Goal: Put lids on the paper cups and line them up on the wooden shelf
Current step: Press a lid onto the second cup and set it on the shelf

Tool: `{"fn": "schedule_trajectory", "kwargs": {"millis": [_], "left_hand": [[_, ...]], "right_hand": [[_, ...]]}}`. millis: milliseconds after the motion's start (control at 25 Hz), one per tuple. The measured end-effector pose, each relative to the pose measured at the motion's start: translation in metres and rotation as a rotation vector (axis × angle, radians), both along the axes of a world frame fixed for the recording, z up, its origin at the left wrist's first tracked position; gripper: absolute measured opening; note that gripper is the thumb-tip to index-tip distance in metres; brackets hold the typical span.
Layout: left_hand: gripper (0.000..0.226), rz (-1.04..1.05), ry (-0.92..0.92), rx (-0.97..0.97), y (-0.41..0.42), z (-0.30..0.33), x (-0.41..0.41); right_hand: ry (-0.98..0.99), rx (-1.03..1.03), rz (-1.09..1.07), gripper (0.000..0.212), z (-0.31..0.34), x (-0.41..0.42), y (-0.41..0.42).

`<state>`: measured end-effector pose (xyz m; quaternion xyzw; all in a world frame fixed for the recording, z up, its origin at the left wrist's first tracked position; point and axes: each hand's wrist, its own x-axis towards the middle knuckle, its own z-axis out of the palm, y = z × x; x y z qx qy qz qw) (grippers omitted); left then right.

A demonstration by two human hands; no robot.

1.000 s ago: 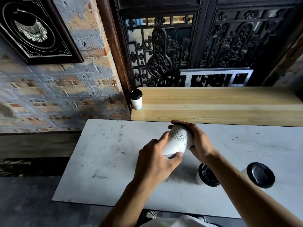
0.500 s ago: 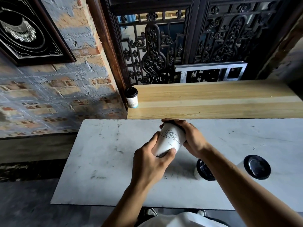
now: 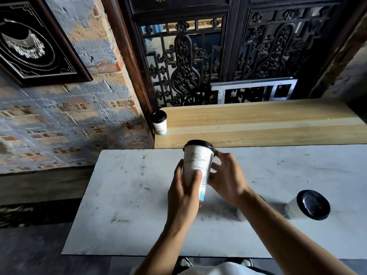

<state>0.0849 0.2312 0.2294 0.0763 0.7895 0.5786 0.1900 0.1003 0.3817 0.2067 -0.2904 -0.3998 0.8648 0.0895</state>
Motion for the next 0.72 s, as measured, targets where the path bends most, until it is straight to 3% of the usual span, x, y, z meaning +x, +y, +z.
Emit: {"fn": "schedule_trajectory", "kwargs": {"millis": [240, 400, 600, 720], "left_hand": [[0.057, -0.089, -0.095, 0.011, 0.002, -0.01, 0.0], [0.048, -0.046, -0.013, -0.078, -0.001, -0.014, -0.002], [0.039, -0.096, 0.232, 0.032, -0.008, -0.012, -0.007], [0.035, -0.078, 0.284, 0.07, -0.01, -0.01, -0.011]], "right_hand": [[-0.034, -0.094, 0.049, 0.04, -0.02, 0.013, -0.017], [-0.058, -0.029, 0.086, 0.045, -0.015, 0.025, -0.013], [-0.048, 0.029, 0.123, 0.044, -0.006, 0.036, -0.01], [-0.079, 0.013, 0.091, 0.038, -0.007, 0.035, -0.01]]}}
